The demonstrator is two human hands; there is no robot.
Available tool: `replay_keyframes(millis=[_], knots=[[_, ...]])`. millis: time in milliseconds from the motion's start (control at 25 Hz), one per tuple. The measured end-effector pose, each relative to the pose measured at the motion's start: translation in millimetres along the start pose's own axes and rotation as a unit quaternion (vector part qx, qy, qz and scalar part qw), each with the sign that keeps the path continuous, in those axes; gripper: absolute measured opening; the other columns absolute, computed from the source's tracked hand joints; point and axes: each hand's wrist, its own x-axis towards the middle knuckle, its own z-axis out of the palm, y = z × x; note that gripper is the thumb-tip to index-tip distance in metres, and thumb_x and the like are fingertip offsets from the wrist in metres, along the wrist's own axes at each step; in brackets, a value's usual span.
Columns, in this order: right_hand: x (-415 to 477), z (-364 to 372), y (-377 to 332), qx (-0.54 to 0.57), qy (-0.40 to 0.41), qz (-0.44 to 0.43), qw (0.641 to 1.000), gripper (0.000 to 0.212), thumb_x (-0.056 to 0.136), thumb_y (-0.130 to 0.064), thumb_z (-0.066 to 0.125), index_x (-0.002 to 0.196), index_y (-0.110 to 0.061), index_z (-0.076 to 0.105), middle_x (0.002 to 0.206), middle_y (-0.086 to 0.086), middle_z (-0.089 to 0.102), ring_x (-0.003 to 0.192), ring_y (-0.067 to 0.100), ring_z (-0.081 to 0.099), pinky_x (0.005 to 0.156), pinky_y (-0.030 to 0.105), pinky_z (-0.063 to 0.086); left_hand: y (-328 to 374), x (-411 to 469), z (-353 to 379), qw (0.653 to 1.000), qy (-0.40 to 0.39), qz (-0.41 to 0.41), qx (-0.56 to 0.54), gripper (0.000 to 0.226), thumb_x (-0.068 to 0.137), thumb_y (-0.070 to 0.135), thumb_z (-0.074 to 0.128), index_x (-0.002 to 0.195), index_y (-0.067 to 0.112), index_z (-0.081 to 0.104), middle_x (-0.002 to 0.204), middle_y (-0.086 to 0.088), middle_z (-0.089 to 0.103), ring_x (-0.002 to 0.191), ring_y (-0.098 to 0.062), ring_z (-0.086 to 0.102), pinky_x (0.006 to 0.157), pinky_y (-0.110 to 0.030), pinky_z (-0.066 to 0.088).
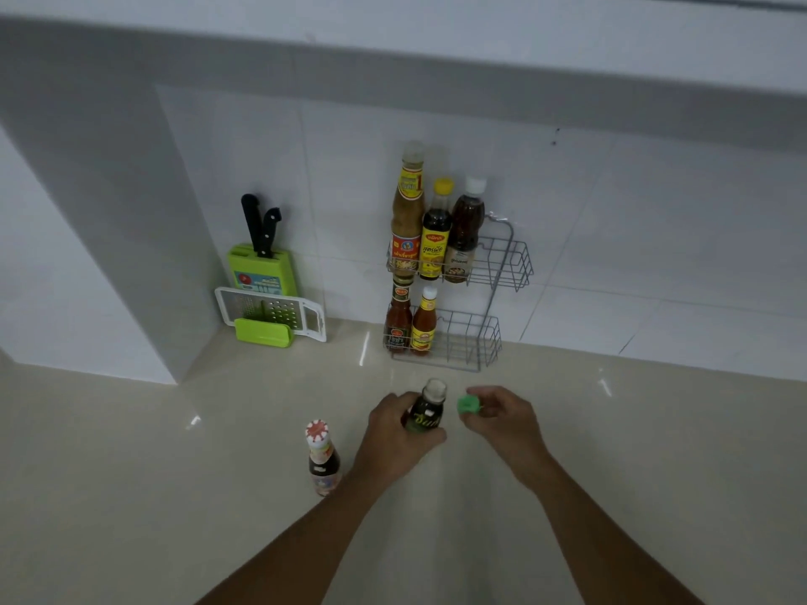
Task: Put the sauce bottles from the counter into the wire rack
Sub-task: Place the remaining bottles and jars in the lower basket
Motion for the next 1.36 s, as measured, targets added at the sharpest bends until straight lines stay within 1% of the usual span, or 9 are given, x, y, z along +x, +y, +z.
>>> replay_keyframes(millis=[160,400,600,680,880,1000,1080,1240,1360], knots=[[16,-34,-84,0.099,-0.092,-0.069,0.988,0.047,0.075,0.016,0.078,0.112,-0.014,0.076,0.111,0.019,0.073,0.095,0.033,0.076,0.084,0.043,0.063,59,22,-26,0.995,0.002,0.087,-0.042,0.038,0.059,0.033,0.077,0.096,0.028,0.069,0.091,0.002,0.063,0.081,-0.012,0.062,0.069,-0.027,0.051],[28,-55,-166,-0.012,-0.160,-0.171,0.972,0.043,0.075,0.008,0.083,0.107,-0.019,0.076,0.100,0.012,0.078,0.093,0.028,0.076,0.083,0.037,0.061,103,46,-67,0.995,-0.017,0.101,0.005,0.046,0.057,0.043,0.076,0.102,0.039,0.068,0.089,0.008,0.072,0.082,-0.014,0.069,0.075,-0.040,0.061],[29,-53,-194,-0.124,-0.204,-0.226,0.944,0.039,0.074,0.007,0.084,0.103,-0.019,0.076,0.088,0.004,0.080,0.085,0.017,0.078,0.083,0.034,0.062,116,53,-95,0.991,-0.097,0.088,-0.021,0.030,0.066,0.020,0.080,0.095,0.026,0.074,0.069,-0.003,0.070,0.050,-0.017,0.059,0.048,-0.032,0.050],[28,-51,-203,-0.146,-0.201,-0.231,0.941,0.036,0.072,0.002,0.088,0.101,-0.016,0.077,0.085,-0.001,0.080,0.078,0.015,0.077,0.076,0.031,0.063,119,54,-102,0.989,-0.122,0.082,-0.025,0.028,0.067,0.016,0.080,0.094,0.024,0.074,0.064,0.000,0.066,0.048,-0.016,0.055,0.047,-0.029,0.047],[30,-42,-209,-0.179,-0.211,-0.196,0.941,0.030,0.076,0.002,0.085,0.095,-0.016,0.074,0.089,0.009,0.078,0.065,0.022,0.077,0.068,0.040,0.066,107,57,-96,0.983,-0.004,0.139,0.123,0.040,0.055,0.045,0.078,0.093,0.038,0.069,0.074,0.010,0.068,0.068,-0.013,0.064,0.062,-0.033,0.055],[28,-38,-204,-0.177,-0.225,-0.238,0.928,0.031,0.078,0.012,0.079,0.097,-0.011,0.070,0.098,0.005,0.076,0.079,0.016,0.078,0.079,0.042,0.065,108,55,-103,0.988,-0.120,0.088,-0.037,0.027,0.067,0.016,0.075,0.093,0.021,0.072,0.063,0.000,0.063,0.048,-0.017,0.055,0.045,-0.027,0.045],[26,-38,-206,-0.176,-0.242,-0.289,0.909,0.031,0.081,0.019,0.071,0.099,-0.006,0.069,0.102,0.003,0.076,0.086,0.017,0.078,0.081,0.042,0.065,110,53,-114,0.955,-0.249,0.017,-0.160,0.023,0.074,0.002,0.066,0.096,0.005,0.067,0.059,-0.010,0.057,0.039,-0.020,0.049,0.042,-0.023,0.040],[17,-38,-226,-0.214,-0.272,-0.389,0.854,0.031,0.086,0.018,0.067,0.106,-0.006,0.069,0.110,0.008,0.075,0.097,0.019,0.077,0.081,0.037,0.065,101,58,-125,0.818,-0.484,-0.060,-0.303,0.030,0.069,0.012,0.067,0.098,0.010,0.061,0.055,-0.006,0.055,0.037,-0.017,0.051,0.043,-0.018,0.041],[10,-39,-237,-0.279,-0.252,-0.494,0.784,0.032,0.086,0.013,0.070,0.106,-0.011,0.071,0.113,0.003,0.075,0.096,0.010,0.073,0.080,0.029,0.062,98,60,-125,0.765,-0.547,-0.061,-0.334,0.034,0.068,0.018,0.073,0.100,0.013,0.062,0.056,-0.004,0.058,0.039,-0.014,0.053,0.044,-0.017,0.044]])
